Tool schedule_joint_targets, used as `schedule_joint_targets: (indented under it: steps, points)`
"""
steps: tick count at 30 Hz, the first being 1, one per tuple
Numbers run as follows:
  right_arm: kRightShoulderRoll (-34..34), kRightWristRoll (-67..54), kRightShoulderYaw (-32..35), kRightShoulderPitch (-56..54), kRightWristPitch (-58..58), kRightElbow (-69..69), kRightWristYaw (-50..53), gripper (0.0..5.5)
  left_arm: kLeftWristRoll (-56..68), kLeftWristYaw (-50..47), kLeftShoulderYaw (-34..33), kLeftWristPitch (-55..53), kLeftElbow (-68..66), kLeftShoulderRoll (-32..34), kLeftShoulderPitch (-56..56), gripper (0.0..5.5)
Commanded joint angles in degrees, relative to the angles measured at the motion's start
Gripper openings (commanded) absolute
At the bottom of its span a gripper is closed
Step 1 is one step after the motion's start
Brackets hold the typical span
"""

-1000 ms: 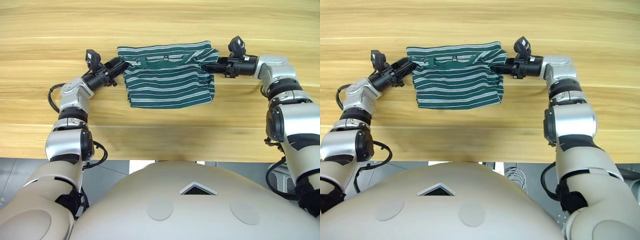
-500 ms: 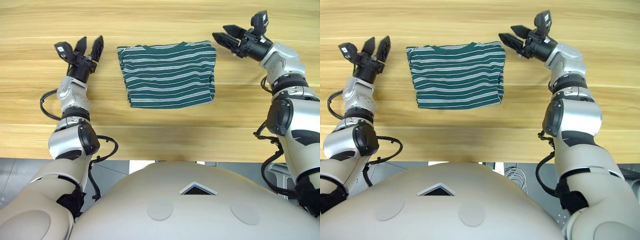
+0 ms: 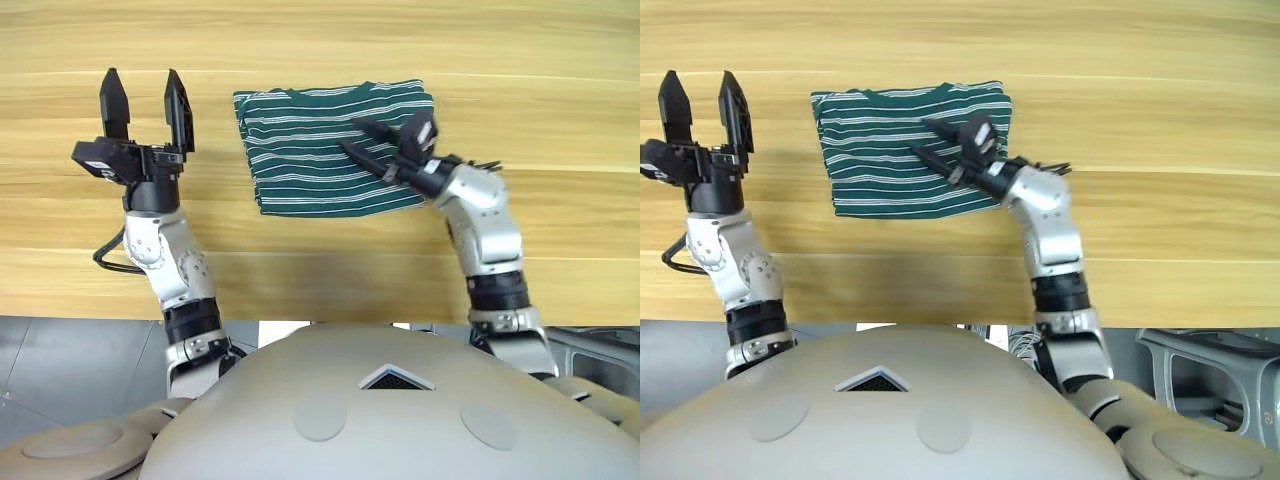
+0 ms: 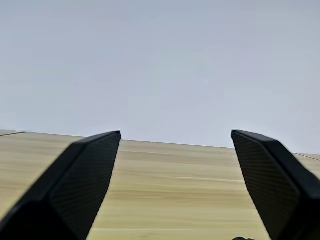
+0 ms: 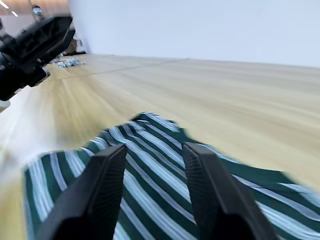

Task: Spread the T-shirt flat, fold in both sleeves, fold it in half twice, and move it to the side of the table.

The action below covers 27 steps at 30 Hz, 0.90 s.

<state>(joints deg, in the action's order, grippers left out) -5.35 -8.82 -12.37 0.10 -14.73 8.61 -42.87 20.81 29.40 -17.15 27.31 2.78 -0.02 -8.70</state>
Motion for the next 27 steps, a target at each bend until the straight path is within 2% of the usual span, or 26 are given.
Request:
schedule_joint_targets:
  steps: [1, 5, 9, 17, 21, 23, 24, 27]
  points:
    - [3.7, 2.2, -8.5, 4.2, -17.3, 18.7, 11.8, 1.38, -6.3, -4.4, 3.3, 2.4, 4.1, -2.0, -3.9, 3.99]
    - [4.5, 3.3, -9.7, 3.1, -23.1, 16.2, 17.4, 0.65, -10.5, -7.6, 4.9, 5.9, 3.5, -2.5, -5.4, 3.99]
    - [4.8, 4.7, -9.7, 0.6, -20.3, 10.7, 21.3, 0.05, -11.6, -9.5, 6.6, 7.9, 1.9, -2.2, -5.1, 3.99]
    - [7.4, 7.1, -9.2, -3.8, -14.5, -4.3, 26.7, 0.02, -12.3, -12.4, 8.8, 9.7, 2.3, -1.9, -6.0, 3.99]
    - [11.4, 7.1, -6.6, -7.3, -9.0, -20.7, 30.1, 0.02, -13.3, -13.8, 10.4, 9.5, 4.4, -1.7, -5.8, 3.99]
    - [11.1, 6.5, -8.9, -7.3, -7.4, -24.2, 26.8, 0.02, -14.3, -14.2, 11.0, 9.5, 5.1, -1.3, -5.6, 3.99]
    - [9.0, 6.8, -12.2, -7.1, -6.5, -24.9, 21.8, 0.02, -14.5, -14.5, 11.2, 9.4, 5.4, -1.1, -5.6, 3.99]
    - [-3.7, 10.2, -20.5, -8.1, 3.9, -27.4, 2.7, 0.02, -14.0, -14.7, 11.3, 9.0, 5.3, -0.1, -4.9, 3.99]
